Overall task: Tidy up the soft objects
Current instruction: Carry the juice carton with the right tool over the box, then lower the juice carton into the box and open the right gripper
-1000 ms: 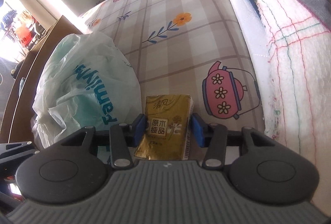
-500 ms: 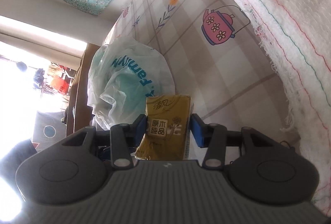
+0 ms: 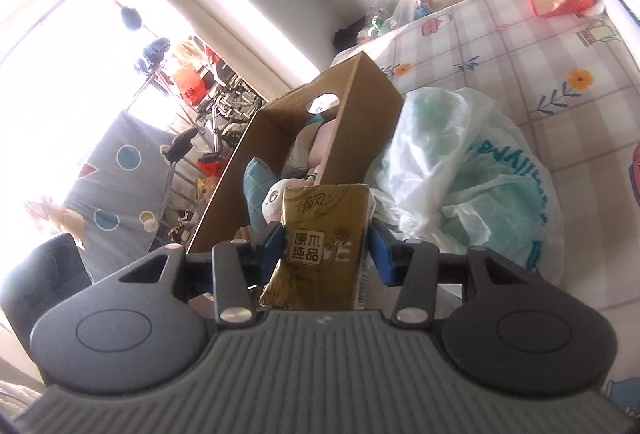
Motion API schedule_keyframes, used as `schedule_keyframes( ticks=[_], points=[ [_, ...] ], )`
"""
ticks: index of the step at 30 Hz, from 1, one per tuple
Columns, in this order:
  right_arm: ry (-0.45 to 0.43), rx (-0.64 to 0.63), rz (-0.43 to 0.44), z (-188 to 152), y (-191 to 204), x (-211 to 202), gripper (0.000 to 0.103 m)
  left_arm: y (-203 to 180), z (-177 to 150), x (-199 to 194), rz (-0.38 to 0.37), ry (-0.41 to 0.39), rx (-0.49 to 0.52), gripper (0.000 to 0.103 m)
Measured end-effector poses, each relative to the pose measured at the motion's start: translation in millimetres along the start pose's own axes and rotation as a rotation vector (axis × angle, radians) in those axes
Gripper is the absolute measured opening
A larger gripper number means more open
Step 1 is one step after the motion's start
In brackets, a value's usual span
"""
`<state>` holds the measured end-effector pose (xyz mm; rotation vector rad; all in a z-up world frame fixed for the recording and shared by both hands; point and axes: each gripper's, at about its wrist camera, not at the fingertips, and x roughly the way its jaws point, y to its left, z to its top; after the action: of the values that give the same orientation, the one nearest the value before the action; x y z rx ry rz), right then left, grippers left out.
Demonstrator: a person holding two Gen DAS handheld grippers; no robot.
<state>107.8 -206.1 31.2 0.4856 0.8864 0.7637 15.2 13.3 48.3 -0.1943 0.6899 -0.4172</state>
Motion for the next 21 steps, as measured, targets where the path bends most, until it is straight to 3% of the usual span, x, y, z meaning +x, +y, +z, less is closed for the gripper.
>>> schedule_keyframes(
  ticks=[5,9,14,18,21],
  points=[
    [0.21,-0.245,-0.036,13,64,81,0.046,57,-13,-53,0.19,-0.093,-0.121,0.07],
    [0.357,-0.425,-0.122,10,100,130,0.046,97,-26,-79,0.275,-0.133,-0.235,0.07],
    [0.473,-0.557,-0.197,2,127,167,0.046,128,-37,-98,0.306,-0.157,-0.311,0.07],
    [0.549,-0.598,-0.241,-4,123,191,0.046,141,-41,-99,0.302,-0.16,-0.333,0.07],
    [0.555,-0.665,-0.269,-11,127,206,0.047,146,-45,-100,0.292,-0.157,-0.347,0.07]
  ],
)
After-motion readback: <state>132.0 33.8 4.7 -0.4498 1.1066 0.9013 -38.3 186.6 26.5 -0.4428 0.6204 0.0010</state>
